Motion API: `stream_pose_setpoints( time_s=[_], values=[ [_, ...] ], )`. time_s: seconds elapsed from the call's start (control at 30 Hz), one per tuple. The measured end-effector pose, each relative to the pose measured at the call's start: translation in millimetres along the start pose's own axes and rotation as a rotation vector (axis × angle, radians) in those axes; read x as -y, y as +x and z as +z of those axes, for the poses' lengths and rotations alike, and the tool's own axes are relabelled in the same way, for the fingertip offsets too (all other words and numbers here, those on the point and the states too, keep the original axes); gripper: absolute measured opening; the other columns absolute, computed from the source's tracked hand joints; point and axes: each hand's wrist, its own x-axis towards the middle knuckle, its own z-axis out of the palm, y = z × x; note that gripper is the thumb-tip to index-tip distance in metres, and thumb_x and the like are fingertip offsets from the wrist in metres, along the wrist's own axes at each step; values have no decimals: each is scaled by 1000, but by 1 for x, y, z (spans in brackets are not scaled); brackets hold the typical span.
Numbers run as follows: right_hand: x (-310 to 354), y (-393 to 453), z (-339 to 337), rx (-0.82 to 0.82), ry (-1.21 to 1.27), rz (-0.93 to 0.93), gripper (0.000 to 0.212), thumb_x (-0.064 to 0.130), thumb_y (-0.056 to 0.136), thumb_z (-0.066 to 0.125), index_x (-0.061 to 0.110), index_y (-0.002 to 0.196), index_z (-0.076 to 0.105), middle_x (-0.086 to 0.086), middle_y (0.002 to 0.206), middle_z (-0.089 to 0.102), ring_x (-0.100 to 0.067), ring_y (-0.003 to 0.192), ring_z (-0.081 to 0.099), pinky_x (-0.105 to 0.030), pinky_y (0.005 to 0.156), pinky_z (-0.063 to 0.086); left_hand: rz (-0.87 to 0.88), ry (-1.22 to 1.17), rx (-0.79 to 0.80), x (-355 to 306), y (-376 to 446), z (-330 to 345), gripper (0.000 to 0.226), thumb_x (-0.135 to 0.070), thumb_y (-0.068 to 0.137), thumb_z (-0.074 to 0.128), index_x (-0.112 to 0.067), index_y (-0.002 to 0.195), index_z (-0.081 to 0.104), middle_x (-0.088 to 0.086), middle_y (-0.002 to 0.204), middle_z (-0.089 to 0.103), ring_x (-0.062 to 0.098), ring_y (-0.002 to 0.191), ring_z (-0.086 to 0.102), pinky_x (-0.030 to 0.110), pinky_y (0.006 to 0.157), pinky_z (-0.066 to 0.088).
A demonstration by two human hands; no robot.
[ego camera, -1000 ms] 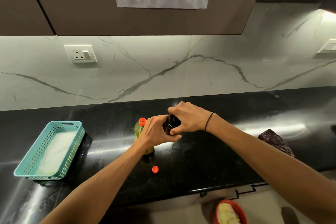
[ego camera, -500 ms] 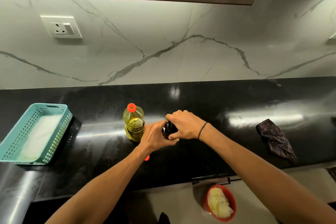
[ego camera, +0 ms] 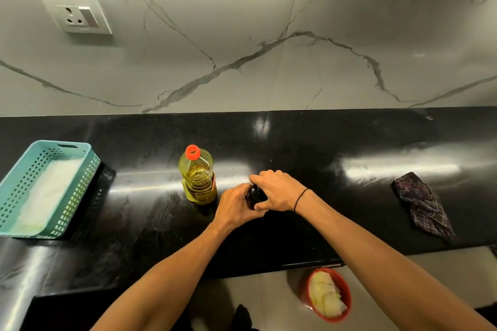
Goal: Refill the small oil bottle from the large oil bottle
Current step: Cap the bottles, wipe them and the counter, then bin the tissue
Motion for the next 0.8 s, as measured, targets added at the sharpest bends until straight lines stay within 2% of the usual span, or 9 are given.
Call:
stream_pose_setpoints(
  time_s=[0.1,0.23,0.4,0.57,0.67,0.8],
  values=[
    [-3,7,4,15,16,8,54,55,82,77,22,112,46,-7,107,60,-34,94,63,-46,78,52,-12,-1,8,5,4,2,52,-50,74,90,-17,107,67,-7,90,69,11,72,60,19,64,41],
    [-7,12,8,20,14,-3,54,56,81,77,23,112,47,-6,105,62,-32,93,64,-46,80,53,-16,-15,34,9,7,4,54,-50,76,89,-18,113,68,-15,90,60,2,67,51,9,63,35],
    [-11,16,10,11,5,-31,54,58,79,76,22,109,49,-5,102,64,-30,88,63,-42,74,49,-21,-30,52,15,8,8,53,-53,76,88,-20,113,67,-8,96,70,6,75,58,20,68,44],
    [-14,19,9,0,18,-44,51,58,80,76,23,103,48,-3,95,64,-27,81,61,-39,68,47,-23,-46,67,18,12,9,52,-55,77,87,-22,113,67,-6,98,73,4,76,58,18,66,44],
    [-14,20,11,1,41,-38,51,59,80,76,24,100,46,-2,92,64,-26,79,60,-39,68,48,-31,-58,79,21,12,9,54,-58,76,86,-23,111,67,-7,99,74,6,81,65,26,70,54],
    [-13,23,15,6,49,-11,52,62,79,75,26,96,41,-3,92,64,-27,78,61,-40,67,49,-34,-48,81,21,13,8,51,-57,76,87,-23,109,67,-12,94,68,3,77,60,20,66,45]
  ],
)
